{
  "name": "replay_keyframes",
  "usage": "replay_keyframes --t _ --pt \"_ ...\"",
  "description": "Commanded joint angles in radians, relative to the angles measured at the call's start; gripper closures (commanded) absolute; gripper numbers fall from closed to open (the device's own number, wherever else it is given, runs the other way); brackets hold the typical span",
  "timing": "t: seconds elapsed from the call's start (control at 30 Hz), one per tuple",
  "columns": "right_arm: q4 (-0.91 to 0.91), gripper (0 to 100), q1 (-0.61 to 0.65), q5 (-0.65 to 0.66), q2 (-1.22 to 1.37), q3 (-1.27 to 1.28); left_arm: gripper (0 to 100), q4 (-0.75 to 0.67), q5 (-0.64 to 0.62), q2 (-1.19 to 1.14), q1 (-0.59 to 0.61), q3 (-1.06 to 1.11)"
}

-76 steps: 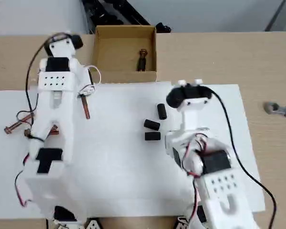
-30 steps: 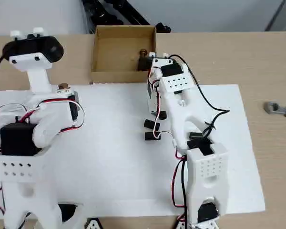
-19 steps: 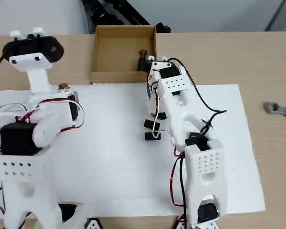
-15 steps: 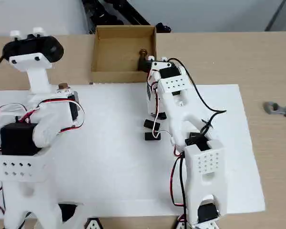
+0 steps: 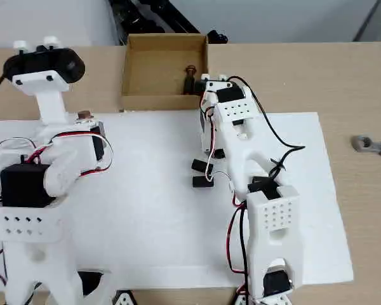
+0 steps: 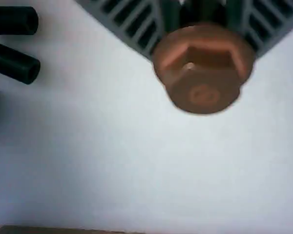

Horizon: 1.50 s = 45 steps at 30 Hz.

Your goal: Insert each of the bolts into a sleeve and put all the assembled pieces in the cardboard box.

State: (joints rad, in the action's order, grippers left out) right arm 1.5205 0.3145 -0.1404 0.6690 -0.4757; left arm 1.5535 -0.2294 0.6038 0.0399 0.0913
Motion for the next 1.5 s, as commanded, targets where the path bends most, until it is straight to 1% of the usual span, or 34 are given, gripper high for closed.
replay_keyframes --t 0.0,0.23,0.47,0.63,0.7,0.8,0.93,1.1,1.27,1.33,1.47 --pt "0.025 98.5 0.015 0.011 -0.082 -0.002 99 -0.034 0.008 0.031 -0.002 -0.005" --pt "0.031 98.7 0.021 0.012 -0.320 0.000 99 -0.049 0.006 0.031 -0.002 -0.007" --pt "0.165 98.8 0.018 0.012 -0.573 0.005 99 -0.064 0.006 0.031 -0.002 -0.007" --pt "0.173 98.8 0.022 0.015 -0.788 0.005 99 -0.103 0.006 0.031 0.002 -0.007" --pt "0.176 98.9 0.039 0.037 -0.869 0.006 99 -0.121 0.006 0.031 0.000 -0.007" --pt "0.174 99.2 0.048 0.046 -1.000 0.055 99 -0.144 0.006 0.029 -0.003 -0.007" --pt "0.170 99.2 0.042 0.043 -1.190 0.209 99 -0.158 0.006 0.028 -0.003 -0.005" --pt "0.137 99.2 0.041 0.040 -1.469 0.483 99 -0.161 0.003 0.029 -0.005 -0.005" --pt "-0.041 99.3 0.045 0.040 -1.805 0.842 99 -0.201 0.002 0.029 -0.014 -0.005" --pt "-0.133 99.4 0.045 0.044 -1.949 1.007 99 -0.213 0.002 0.031 -0.043 -0.005" --pt "-0.283 99.4 0.047 0.040 -2.221 1.316 99 -0.239 0.002 0.031 -0.140 -0.007"
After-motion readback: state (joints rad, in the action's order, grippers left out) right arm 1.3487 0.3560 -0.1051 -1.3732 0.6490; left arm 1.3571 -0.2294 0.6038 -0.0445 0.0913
